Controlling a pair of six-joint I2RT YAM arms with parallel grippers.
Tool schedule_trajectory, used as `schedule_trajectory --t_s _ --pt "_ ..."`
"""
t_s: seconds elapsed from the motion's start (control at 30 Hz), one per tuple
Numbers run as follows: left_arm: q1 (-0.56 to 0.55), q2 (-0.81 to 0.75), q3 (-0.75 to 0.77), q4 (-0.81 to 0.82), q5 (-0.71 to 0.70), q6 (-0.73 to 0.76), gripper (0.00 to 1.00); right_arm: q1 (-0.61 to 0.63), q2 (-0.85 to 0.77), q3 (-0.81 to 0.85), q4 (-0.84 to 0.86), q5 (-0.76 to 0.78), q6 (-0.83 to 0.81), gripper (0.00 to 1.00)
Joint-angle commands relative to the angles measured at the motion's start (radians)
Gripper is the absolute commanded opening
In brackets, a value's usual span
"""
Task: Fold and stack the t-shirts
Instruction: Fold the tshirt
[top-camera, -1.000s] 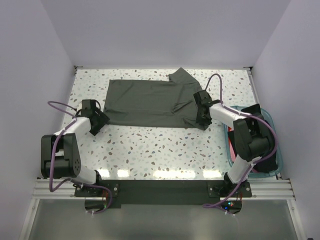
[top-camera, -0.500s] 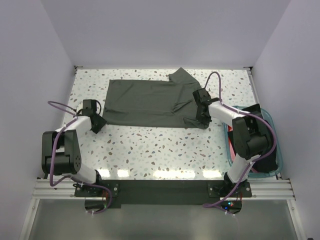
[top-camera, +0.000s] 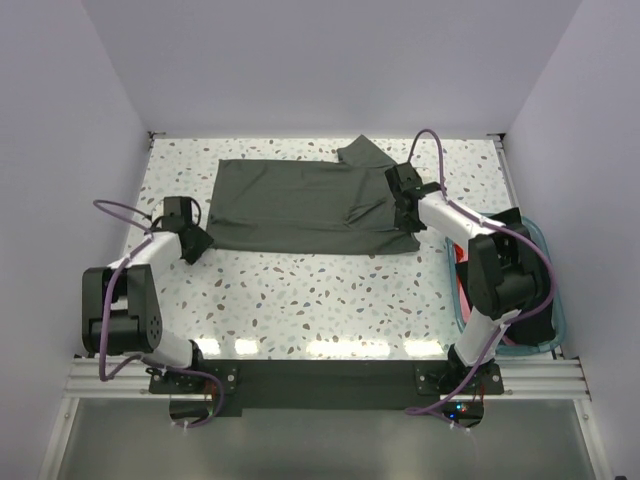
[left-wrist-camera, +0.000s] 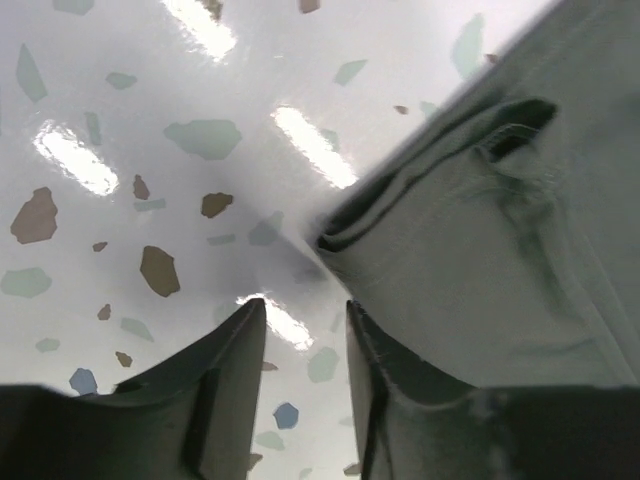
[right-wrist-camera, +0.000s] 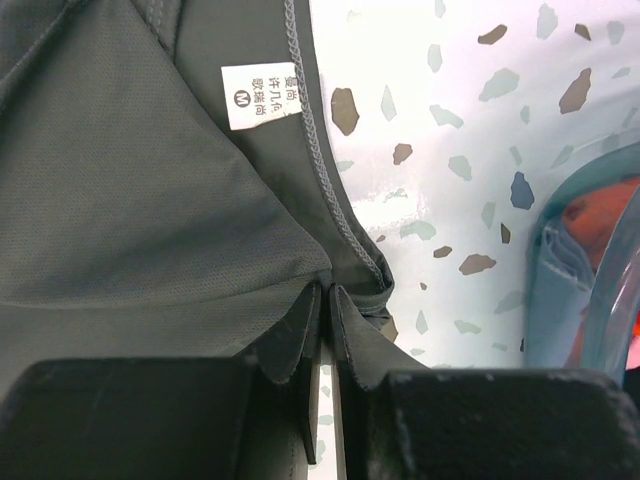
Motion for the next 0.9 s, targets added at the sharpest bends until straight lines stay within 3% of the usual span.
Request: schedule_trajectory --t_s 0.0,0.17,0.63,0.73,0.77,0.87 --pt "-0.004 -0.120 -0.004 0.051 0.053 0.021 0.45 0.000 0.002 0.047 -0.030 0.027 -0.024 0.08" --pt "-0.004 -0.139 -0.011 0.092 0.091 0.002 0.63 0.000 0.012 0.049 -0.029 0.019 -0.027 0.08" --pt "-0.006 0.075 0.033 0.131 0.056 -0.037 0.51 -0.003 0.057 0.041 -0.038 0.008 -0.024 0.11" --pt "-0.006 0.085 0.032 0.125 0.050 -0.038 0.47 -0.005 0.043 0.025 -0.047 0.011 -0.019 0.34" --pt "-0.006 0.088 0.033 0.122 0.047 -0.037 0.47 -0.006 0.032 0.009 -0.047 0.011 -0.015 0.49" --pt "-0.007 0.091 0.028 0.116 0.042 -0.034 0.44 -0.005 -0.026 -0.018 -0.055 0.008 0.004 0.57"
